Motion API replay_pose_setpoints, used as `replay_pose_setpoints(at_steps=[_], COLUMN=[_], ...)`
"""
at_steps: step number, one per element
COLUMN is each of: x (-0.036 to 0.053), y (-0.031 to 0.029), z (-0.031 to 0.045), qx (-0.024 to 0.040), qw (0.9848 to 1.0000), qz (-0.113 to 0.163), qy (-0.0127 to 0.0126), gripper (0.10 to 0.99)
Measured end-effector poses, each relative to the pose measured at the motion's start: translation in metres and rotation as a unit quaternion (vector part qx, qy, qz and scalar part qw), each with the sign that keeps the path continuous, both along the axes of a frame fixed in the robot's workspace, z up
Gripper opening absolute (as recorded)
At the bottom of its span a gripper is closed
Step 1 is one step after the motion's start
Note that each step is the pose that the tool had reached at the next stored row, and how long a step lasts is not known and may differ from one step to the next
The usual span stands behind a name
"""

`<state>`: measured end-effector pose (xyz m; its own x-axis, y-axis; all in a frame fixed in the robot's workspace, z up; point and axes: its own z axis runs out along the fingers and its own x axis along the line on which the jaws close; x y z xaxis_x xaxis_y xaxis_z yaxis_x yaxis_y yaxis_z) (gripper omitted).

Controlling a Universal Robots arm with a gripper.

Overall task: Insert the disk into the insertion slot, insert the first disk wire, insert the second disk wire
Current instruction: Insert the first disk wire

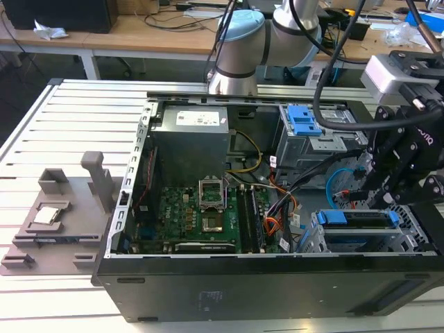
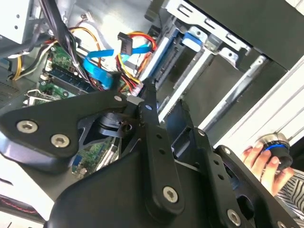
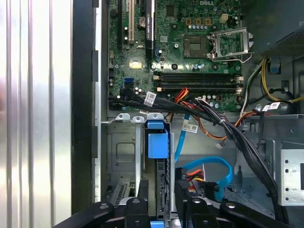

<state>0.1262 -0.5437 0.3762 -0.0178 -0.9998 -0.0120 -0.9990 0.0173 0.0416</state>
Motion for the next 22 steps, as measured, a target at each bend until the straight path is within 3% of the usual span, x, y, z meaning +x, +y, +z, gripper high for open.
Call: replay_pose_setpoints(at_steps=[2, 5, 11, 22], x=[0.0, -0.0007, -0.0077, -0.0078], y=[0.0055, 0.0088, 0.0099, 0.01], z=[0.0, -0.0001, -0.0008, -0.0053], qx=[0.0, 0.0, 0.0, 0.0], qw=[1.0, 1.0, 1.0, 1.0], qz=[0.0, 0.0, 0.0, 0.0], qy=[0.0, 0.0, 0.0, 0.0], gripper=[0.361, 0.361, 0.361, 0.361])
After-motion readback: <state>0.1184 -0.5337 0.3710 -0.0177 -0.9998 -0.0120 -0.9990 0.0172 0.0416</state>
